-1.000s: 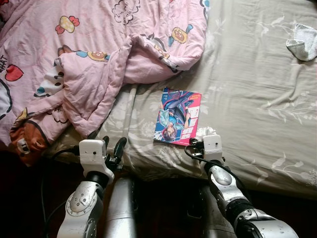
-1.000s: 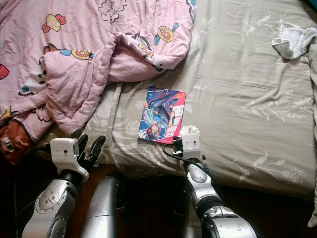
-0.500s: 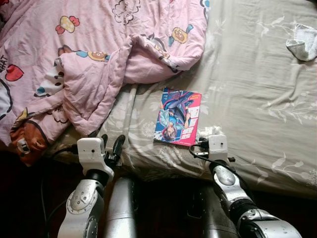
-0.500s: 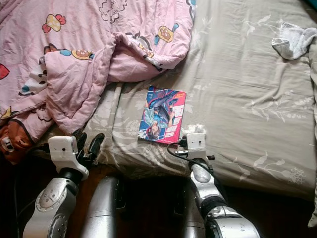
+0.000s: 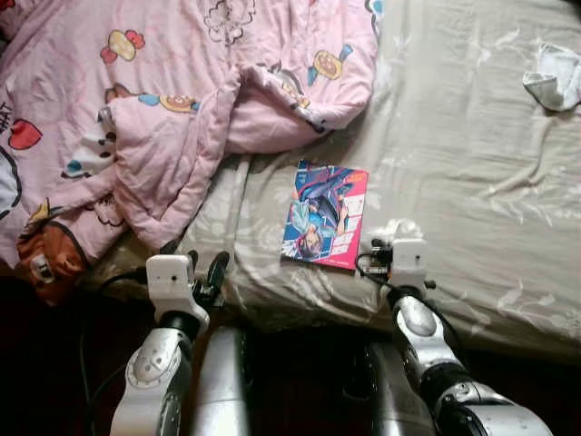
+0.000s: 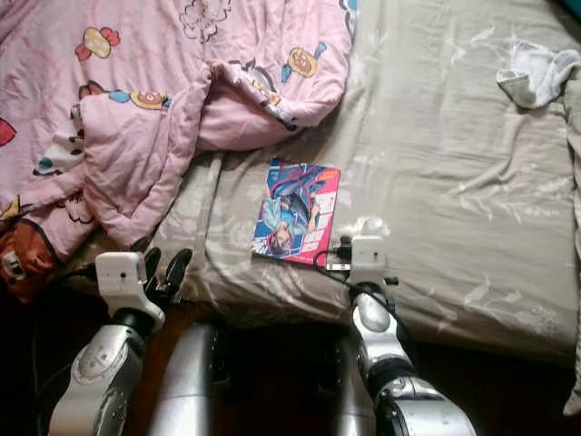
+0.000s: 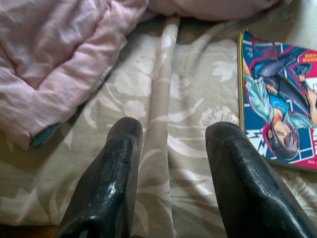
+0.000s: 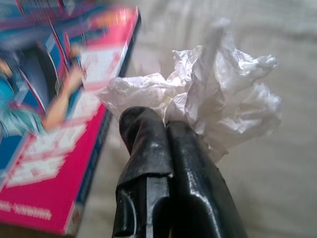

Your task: Clean up the room

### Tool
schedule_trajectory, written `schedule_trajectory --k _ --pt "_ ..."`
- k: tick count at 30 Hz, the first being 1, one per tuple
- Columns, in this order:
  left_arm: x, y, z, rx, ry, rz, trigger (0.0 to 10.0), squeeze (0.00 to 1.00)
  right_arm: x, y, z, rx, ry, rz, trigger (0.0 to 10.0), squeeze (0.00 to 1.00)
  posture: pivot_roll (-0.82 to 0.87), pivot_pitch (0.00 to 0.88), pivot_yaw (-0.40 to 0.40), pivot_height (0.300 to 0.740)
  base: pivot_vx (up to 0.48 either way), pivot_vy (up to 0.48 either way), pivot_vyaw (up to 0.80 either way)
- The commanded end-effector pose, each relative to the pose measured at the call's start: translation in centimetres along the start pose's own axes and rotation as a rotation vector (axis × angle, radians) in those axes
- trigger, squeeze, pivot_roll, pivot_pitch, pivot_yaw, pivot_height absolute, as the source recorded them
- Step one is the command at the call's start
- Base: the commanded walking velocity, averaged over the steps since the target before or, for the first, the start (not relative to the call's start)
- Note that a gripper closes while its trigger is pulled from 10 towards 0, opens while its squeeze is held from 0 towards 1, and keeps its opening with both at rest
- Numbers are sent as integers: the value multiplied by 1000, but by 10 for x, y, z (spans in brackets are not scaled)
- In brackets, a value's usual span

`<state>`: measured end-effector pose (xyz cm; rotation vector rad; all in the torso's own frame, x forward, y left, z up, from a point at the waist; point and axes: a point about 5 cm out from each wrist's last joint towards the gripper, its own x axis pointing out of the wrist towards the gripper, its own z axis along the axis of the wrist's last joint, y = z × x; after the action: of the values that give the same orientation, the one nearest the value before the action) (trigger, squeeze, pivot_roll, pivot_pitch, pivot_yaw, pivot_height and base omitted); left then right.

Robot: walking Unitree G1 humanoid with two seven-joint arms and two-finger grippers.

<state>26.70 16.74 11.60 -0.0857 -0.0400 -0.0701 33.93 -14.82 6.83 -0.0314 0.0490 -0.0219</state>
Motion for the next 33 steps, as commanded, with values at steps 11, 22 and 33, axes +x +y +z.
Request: schedule_trajectory --k 11,22,33 --pt "10 20 -44 26 110 54 10000 0 -43 -15 -32 54 -32 -33 0 0 50 331 -30 645 0 0 0" --pt "8 39 -67 42 152 115 10000 0 -45 -19 -34 56 -4 -21 10000 0 13 260 -41 645 0 0 0" --pt "4 57 -44 80 15 182 10000 0 -39 -27 -26 58 -20 -22 10000 0 18 247 -55 645 0 0 0"
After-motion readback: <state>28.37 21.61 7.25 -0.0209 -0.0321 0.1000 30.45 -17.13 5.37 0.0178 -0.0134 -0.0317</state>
